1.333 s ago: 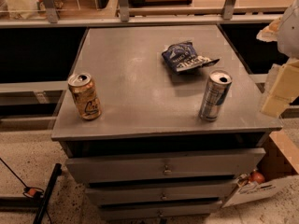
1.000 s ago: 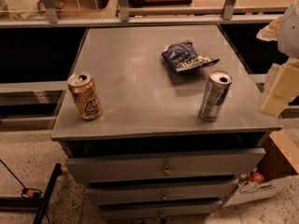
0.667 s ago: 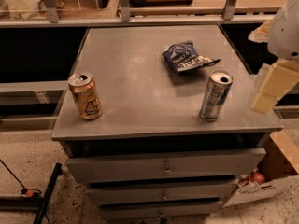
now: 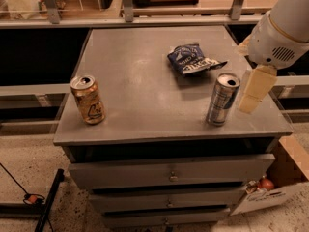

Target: Move redbull can near orange can

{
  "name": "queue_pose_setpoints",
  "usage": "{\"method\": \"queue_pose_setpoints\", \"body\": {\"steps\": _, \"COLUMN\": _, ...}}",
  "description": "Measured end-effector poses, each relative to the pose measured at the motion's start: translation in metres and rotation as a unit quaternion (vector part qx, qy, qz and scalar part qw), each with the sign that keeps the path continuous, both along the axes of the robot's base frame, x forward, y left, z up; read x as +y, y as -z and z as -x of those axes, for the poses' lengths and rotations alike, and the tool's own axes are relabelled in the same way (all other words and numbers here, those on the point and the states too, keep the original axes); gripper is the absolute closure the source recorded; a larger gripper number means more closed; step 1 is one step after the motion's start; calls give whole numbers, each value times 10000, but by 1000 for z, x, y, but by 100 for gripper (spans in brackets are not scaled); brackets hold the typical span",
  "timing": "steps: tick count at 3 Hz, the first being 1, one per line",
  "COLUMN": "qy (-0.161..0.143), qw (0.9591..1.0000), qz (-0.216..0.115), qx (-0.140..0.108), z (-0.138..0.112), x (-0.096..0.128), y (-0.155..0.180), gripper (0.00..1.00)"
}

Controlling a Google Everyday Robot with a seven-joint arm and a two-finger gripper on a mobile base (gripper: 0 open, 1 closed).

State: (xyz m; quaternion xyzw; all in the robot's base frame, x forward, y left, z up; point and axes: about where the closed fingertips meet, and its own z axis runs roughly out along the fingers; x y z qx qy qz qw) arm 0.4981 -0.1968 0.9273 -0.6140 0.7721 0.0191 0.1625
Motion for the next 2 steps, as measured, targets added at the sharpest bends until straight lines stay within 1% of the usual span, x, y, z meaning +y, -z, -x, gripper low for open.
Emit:
{"method": "queue_pose_setpoints", "body": {"steps": 1, "qy": -45, "qw": 9996, "qz": -127, "qx": 232, "z": -12, "x": 7, "y": 16, "gripper": 0}}
{"method": "queue_pose_setpoints", "body": {"steps": 2, "qy": -191, "qw": 9990, "qz": -212, "qx": 334, "z": -17, "x": 18, "y": 18, "gripper": 17}}
